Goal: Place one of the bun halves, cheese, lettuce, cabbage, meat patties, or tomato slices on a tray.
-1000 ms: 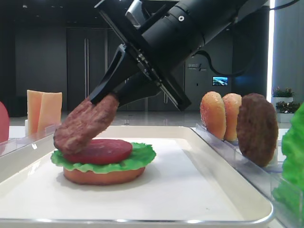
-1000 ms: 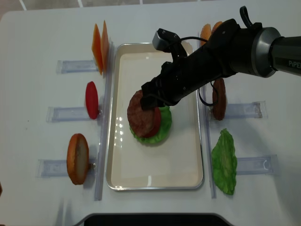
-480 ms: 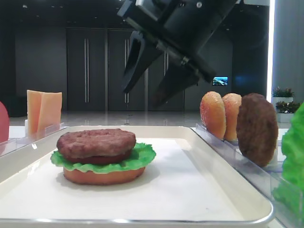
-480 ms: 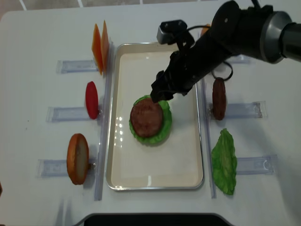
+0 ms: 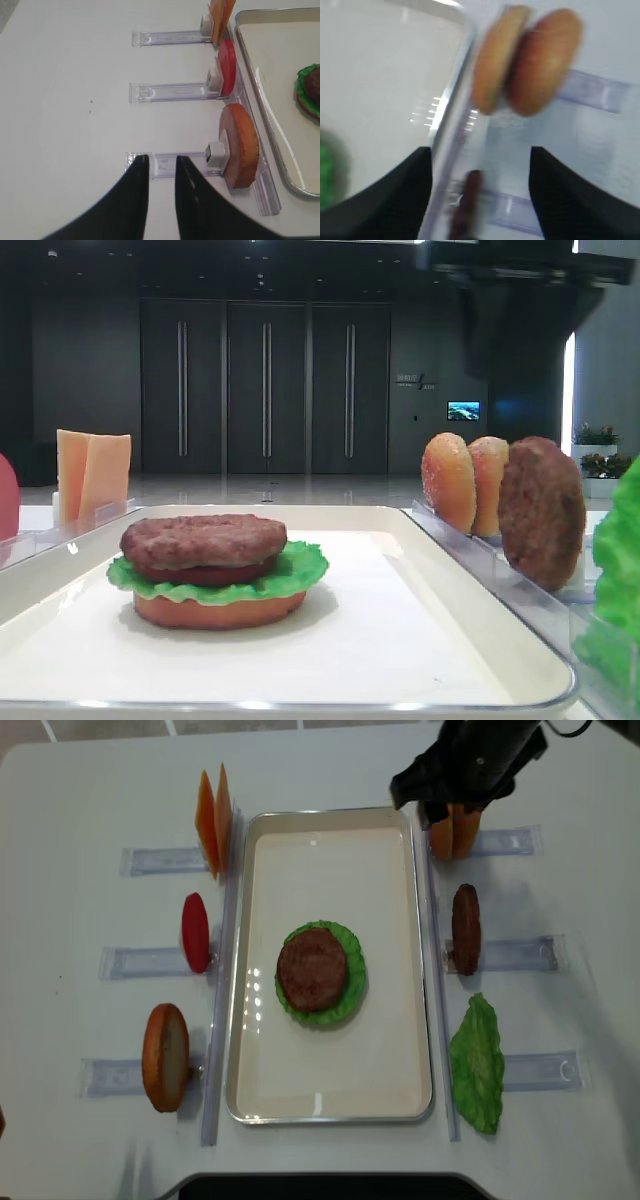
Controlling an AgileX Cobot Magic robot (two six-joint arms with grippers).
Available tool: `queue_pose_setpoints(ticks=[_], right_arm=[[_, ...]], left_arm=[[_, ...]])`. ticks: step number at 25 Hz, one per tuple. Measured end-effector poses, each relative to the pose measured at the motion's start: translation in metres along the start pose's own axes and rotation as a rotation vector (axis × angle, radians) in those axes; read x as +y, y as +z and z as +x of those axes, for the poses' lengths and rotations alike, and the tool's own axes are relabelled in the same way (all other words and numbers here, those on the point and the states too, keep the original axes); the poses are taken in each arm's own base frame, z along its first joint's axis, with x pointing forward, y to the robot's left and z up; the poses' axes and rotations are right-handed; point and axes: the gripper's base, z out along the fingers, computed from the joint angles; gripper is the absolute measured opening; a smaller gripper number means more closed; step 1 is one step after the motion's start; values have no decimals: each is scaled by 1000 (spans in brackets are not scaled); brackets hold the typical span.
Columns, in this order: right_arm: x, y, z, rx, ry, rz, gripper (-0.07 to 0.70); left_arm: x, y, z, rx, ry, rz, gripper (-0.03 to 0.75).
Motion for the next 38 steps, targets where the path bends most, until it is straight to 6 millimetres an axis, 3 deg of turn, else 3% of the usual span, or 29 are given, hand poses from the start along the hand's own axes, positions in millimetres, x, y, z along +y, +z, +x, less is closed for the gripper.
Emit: queue_pose_setpoints(ticks=[6, 9, 13, 21, 24, 27, 38], right_arm=[[-135, -7, 11, 57, 288, 185, 409], [-163, -11, 25, 128, 331, 193, 408], [-157, -17, 53, 193, 319, 181, 396], [-111, -32, 204, 246, 336, 175, 381], [-97, -42, 246, 212, 345, 173, 381], [-85, -58, 274, 126, 356, 168, 376], [-51, -125, 344, -537, 252, 204, 370]], left_arm=[[0, 0, 0, 0, 0, 0, 140], [0, 0, 0, 0, 0, 0, 140], [0, 0, 0, 0, 0, 0, 140], [0, 0, 0, 0, 0, 0, 140], [0, 0, 0, 0, 0, 0, 140], [0, 0, 0, 0, 0, 0, 140], [0, 0, 0, 0, 0, 0, 140]])
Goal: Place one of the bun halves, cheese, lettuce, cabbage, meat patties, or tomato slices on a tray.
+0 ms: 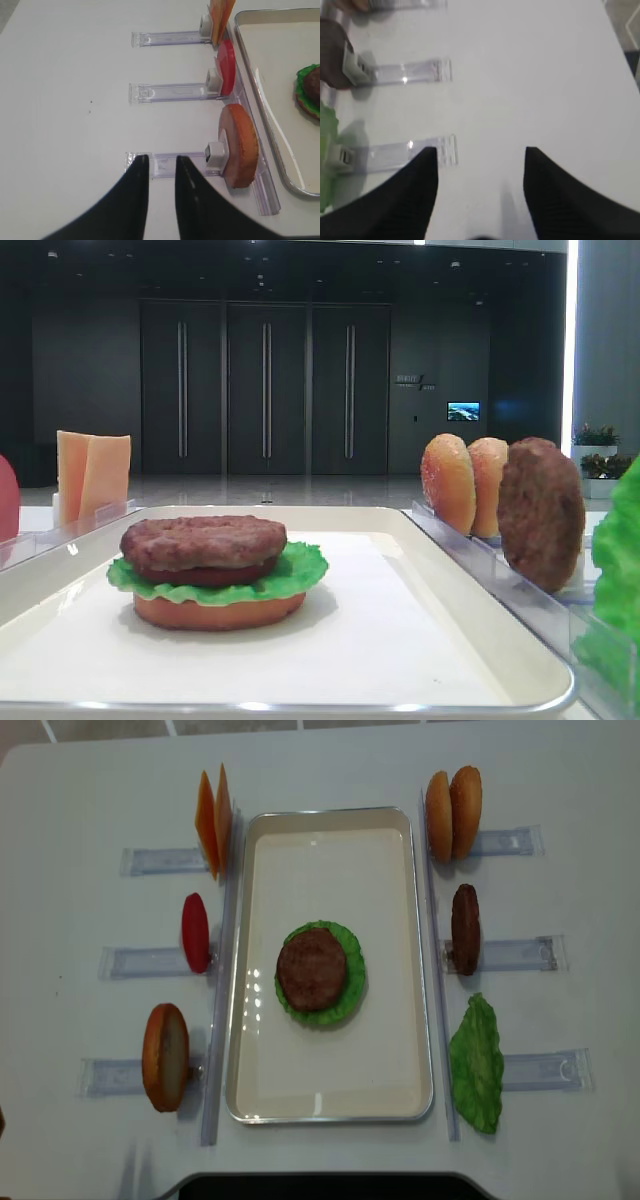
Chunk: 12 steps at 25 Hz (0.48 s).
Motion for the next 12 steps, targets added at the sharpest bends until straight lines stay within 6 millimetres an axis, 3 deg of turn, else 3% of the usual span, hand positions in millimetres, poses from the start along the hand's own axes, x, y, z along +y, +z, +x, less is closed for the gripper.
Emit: queue_pose_setpoints(ticks=[3, 12], right_arm=[[0, -16, 13, -132, -16, -1, 370], [1, -16, 16, -143, -23, -17, 367]], left_arm=[[0, 0, 0, 0, 0, 0, 140], [0, 0, 0, 0, 0, 0, 140]])
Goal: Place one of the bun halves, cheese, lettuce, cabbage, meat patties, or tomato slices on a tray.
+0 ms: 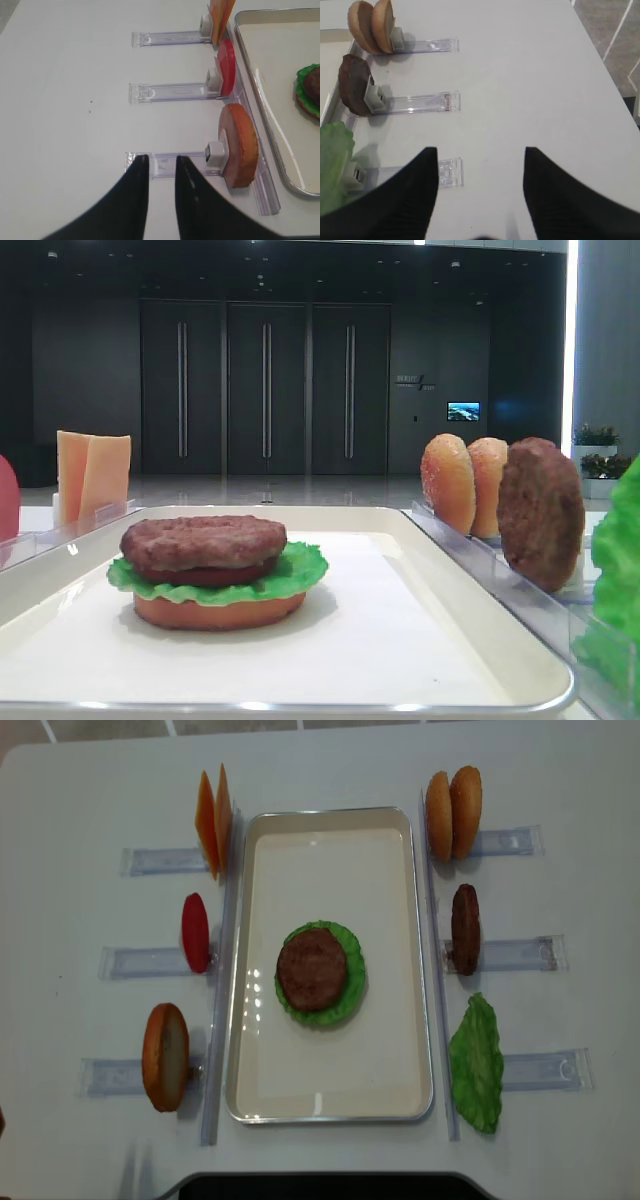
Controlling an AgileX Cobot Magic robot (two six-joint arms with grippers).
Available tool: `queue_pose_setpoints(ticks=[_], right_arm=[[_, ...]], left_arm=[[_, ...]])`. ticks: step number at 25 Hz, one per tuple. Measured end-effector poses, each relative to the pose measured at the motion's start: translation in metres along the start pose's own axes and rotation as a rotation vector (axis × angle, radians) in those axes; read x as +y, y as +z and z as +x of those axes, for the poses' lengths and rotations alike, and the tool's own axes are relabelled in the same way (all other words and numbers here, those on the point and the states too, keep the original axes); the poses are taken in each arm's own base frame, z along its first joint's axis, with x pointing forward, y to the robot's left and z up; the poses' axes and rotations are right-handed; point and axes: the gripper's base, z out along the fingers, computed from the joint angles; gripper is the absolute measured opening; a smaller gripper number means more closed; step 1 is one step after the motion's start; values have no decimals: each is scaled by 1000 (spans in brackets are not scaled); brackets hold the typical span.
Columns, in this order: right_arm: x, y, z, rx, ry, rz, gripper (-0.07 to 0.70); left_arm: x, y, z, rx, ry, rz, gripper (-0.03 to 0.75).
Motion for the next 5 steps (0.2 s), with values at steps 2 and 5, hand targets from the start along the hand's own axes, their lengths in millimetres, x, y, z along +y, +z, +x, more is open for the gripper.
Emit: queue_pose_setpoints(ticks=[2, 5], right_arm=[[0, 0, 0, 0, 0, 0, 358], [0, 0, 0, 0, 0, -1, 349]], left_arm=[[0, 0, 0, 0, 0, 0, 140], [0, 0, 0, 0, 0, 0, 140]])
